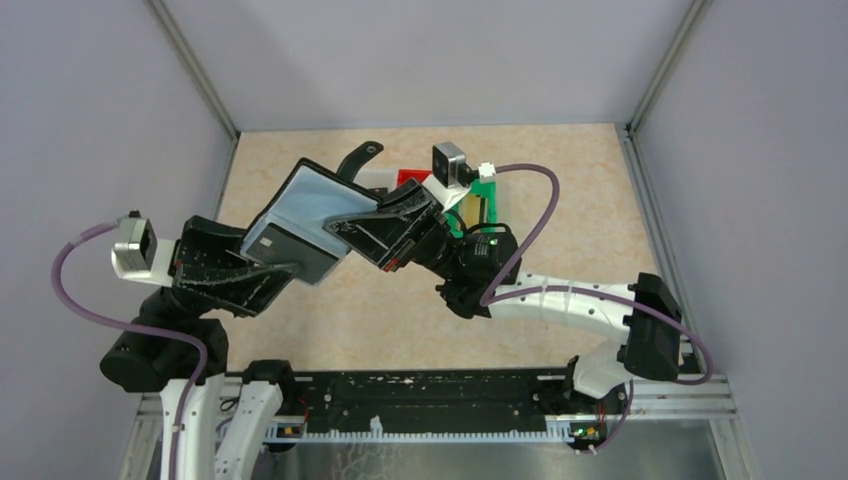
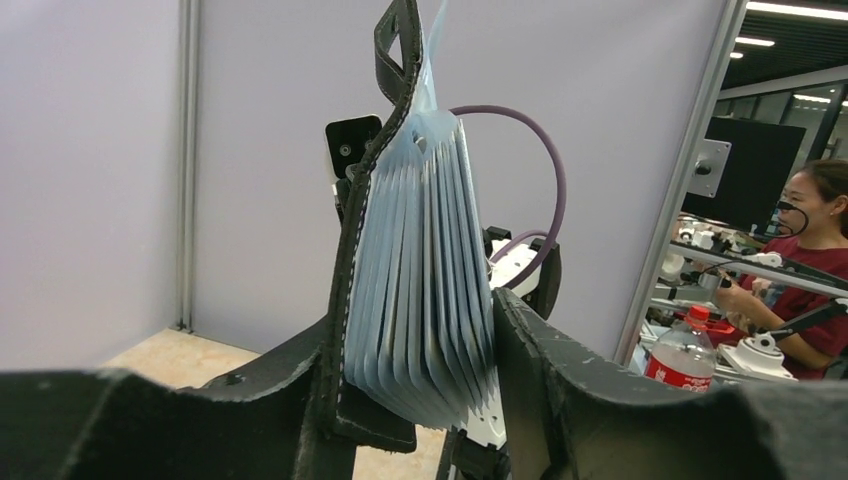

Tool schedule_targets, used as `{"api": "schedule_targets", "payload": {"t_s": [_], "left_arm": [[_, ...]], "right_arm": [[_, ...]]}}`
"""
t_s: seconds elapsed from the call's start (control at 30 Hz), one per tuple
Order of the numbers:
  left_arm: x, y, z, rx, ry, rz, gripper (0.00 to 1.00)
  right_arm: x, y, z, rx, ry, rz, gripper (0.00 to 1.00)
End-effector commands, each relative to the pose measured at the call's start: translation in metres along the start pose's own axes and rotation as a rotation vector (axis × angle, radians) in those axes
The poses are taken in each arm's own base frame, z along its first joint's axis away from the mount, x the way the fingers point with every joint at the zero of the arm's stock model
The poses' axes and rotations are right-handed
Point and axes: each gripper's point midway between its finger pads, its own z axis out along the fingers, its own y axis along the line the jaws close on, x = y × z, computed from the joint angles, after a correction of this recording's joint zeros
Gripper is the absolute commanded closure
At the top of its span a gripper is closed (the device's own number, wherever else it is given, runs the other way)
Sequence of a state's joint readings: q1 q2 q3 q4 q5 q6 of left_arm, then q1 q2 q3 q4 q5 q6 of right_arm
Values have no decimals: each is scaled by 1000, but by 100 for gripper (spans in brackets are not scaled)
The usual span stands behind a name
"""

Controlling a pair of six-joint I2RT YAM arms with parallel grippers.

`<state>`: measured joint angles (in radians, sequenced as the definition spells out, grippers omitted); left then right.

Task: Take the credit cards out of the card holder
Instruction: Remove the credit card from the card holder.

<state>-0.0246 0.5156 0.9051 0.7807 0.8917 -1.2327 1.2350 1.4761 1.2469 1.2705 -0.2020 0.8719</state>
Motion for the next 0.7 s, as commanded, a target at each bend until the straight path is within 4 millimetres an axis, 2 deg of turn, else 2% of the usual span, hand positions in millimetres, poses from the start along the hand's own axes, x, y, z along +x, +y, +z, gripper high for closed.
{"api": "schedule_targets", "payload": {"t_s": [0.0, 0.07, 0.2, 0.23, 0.3, 0.4, 0.43, 0.5, 0.57, 0.67], "left_arm": [[-5, -12, 3, 33, 5, 1, 52], [-4, -7, 3, 16, 5, -23, 67], [2, 19, 2, -74, 12, -115, 81], [4, 26, 2, -96, 16, -123, 87], [11, 42, 0, -145, 34, -131, 98], [30, 66, -6, -197, 110, -126, 100], [36, 76, -8, -228, 139, -117, 100], [50, 97, -16, -292, 207, -78, 100], [66, 123, -28, -371, 286, -22, 100], [97, 167, -58, -525, 450, 8, 100]], "right_arm": [[-36, 33, 5, -92, -124, -44, 100], [-35, 32, 4, -89, -122, -49, 100], [-32, 17, -3, -48, -110, -70, 100], [-33, 10, -6, -29, -104, -70, 95], [-35, -7, -17, 15, -83, -67, 73], [-38, -40, -45, 133, -26, -92, 45], [-43, -49, -56, 183, -10, -113, 38], [-51, -67, -79, 291, 41, -167, 31], [-61, -77, -103, 394, 84, -228, 27], [-79, -87, -135, 592, 168, -381, 25]]}}
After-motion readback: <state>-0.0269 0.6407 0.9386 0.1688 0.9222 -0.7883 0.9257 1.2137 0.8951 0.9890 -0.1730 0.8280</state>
